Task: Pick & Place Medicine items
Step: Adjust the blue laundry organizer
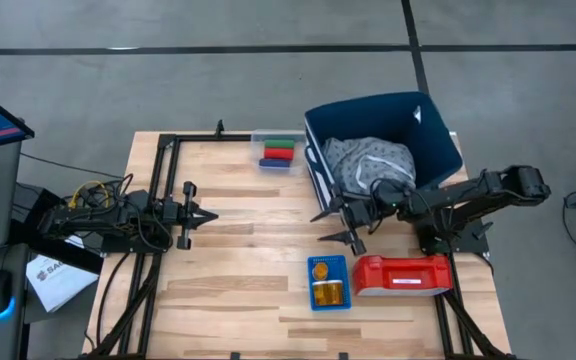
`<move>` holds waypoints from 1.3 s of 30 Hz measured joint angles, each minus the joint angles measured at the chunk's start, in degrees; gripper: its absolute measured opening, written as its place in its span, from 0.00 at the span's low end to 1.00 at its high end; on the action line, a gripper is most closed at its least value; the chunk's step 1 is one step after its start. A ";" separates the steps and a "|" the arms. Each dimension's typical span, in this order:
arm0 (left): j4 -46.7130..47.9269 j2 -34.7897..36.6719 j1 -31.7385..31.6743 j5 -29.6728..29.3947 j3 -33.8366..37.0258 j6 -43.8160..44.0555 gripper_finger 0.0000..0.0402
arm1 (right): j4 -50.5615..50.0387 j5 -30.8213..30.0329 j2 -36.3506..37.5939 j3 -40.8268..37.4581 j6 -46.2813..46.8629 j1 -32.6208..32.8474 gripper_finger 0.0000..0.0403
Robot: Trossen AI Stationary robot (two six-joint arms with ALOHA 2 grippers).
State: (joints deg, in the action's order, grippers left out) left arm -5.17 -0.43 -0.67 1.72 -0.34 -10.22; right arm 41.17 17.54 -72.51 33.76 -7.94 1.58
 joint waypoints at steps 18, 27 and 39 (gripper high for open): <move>0.00 0.00 0.00 0.00 0.00 -0.01 0.00 | 7.07 5.75 0.17 0.09 -10.18 -1.59 0.54; -0.01 0.00 0.00 0.00 0.00 0.00 0.00 | 14.09 5.64 0.35 0.14 -11.61 -0.36 0.54; -0.02 0.00 0.02 0.02 0.00 -0.01 0.00 | 7.90 6.41 1.27 0.31 -8.45 15.28 0.54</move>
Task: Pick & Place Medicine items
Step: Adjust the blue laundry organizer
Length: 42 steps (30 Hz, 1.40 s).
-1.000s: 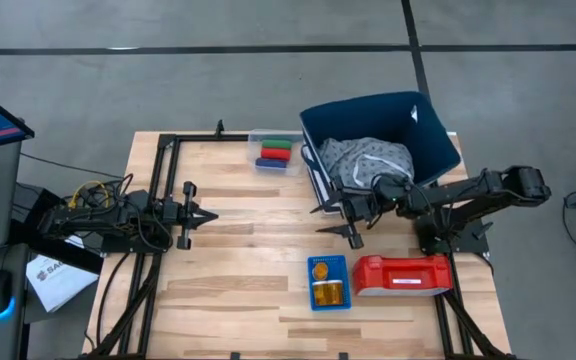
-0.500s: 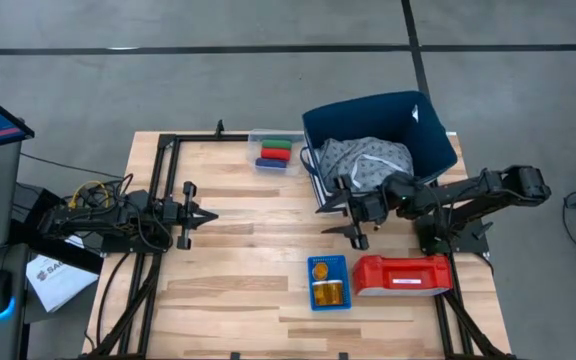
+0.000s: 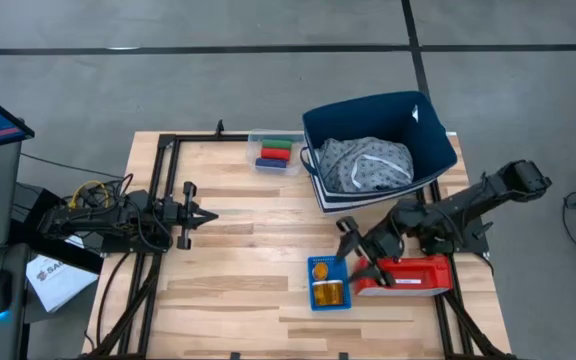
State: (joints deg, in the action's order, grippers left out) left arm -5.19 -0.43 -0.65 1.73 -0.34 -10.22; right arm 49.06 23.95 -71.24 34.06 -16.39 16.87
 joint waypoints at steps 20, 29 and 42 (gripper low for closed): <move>-0.02 0.00 -0.02 -0.02 0.00 -0.02 0.00 | 8.81 6.48 -14.26 -2.43 35.50 -16.78 0.54; 0.00 0.00 0.00 -0.01 0.00 -0.02 0.00 | 11.65 4.91 -21.02 0.08 38.44 -26.15 0.54; -0.02 0.00 -0.02 -0.02 0.00 0.01 0.00 | 11.47 4.44 -26.93 7.32 35.37 -30.50 0.54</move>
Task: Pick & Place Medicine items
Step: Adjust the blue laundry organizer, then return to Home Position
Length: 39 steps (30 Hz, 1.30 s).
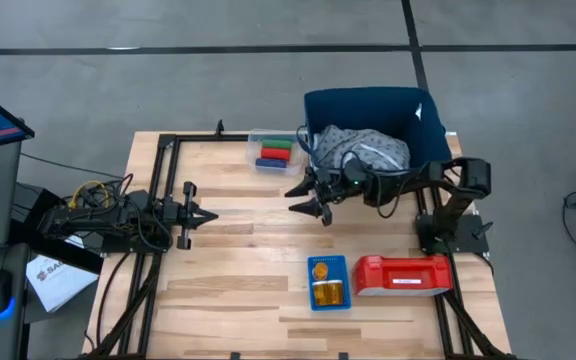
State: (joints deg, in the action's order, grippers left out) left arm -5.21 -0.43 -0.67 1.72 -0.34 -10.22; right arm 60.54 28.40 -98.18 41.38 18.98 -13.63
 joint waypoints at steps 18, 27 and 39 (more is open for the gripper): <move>0.02 0.00 0.00 0.00 0.00 -0.01 0.00 | -0.93 -0.28 -0.65 0.44 -3.94 2.86 0.54; 0.02 0.00 0.00 0.00 -0.01 -0.01 0.00 | -0.79 1.30 -0.61 -1.40 -10.88 11.84 0.54; 0.00 -0.01 0.00 0.00 -0.02 -0.01 0.00 | 11.99 -5.44 -0.58 -16.09 -19.73 16.55 0.54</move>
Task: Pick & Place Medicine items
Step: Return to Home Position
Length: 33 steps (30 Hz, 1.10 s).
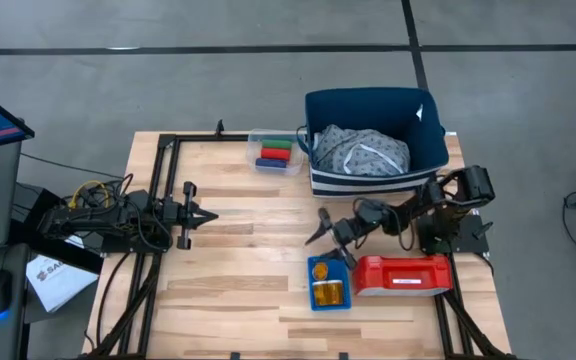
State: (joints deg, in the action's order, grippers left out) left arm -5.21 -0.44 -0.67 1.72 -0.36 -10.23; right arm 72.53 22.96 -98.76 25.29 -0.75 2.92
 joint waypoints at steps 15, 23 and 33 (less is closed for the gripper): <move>0.02 -0.01 0.00 0.01 0.00 -0.01 0.00 | 17.30 -26.38 0.02 -16.27 -0.53 -0.24 0.54; 0.00 -0.01 0.00 0.02 0.00 0.01 0.00 | 17.35 -27.84 0.59 -18.54 2.25 -2.03 0.54; 0.00 -0.01 0.00 0.01 0.00 -0.01 0.00 | 17.38 -27.93 9.91 -22.63 0.46 -1.01 0.54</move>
State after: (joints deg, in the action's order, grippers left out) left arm -5.21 -0.45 -0.67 1.73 -0.36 -10.24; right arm 89.91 -4.97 -88.85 2.66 -0.29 1.90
